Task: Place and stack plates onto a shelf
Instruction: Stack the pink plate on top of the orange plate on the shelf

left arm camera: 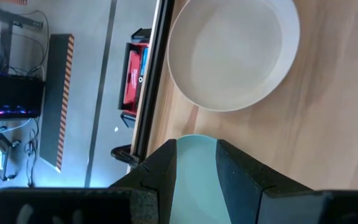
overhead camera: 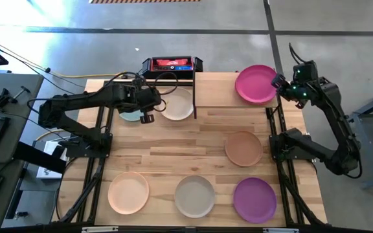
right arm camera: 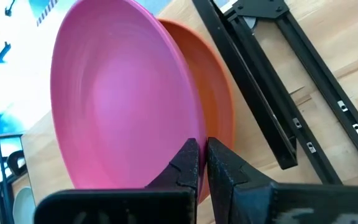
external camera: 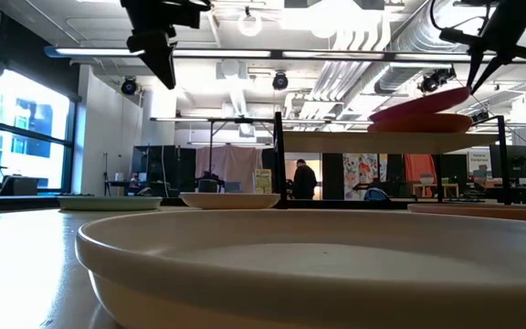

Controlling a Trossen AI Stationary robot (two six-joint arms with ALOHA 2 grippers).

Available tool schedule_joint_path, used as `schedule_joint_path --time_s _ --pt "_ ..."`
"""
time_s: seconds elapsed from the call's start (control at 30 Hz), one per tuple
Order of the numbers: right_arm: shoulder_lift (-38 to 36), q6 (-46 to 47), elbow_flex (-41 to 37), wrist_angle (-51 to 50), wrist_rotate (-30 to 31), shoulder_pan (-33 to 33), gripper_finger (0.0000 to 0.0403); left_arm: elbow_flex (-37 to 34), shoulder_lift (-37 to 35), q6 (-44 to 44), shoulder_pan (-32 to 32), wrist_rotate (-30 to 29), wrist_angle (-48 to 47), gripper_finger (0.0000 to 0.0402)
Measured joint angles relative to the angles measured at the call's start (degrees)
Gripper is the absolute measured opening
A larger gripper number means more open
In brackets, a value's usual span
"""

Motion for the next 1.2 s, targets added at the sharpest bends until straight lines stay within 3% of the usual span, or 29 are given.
schedule_joint_path --time_s 0.97,1.2 --pt "4.74 -1.06 0.00 0.09 1.53 0.15 0.0001 -0.01 0.00 0.50 0.73 0.02 0.06 0.0101" --pt "5.07 -2.61 0.00 1.01 1.53 0.15 0.0037 -0.02 0.00 0.57 0.73 0.02 0.08 0.0101"
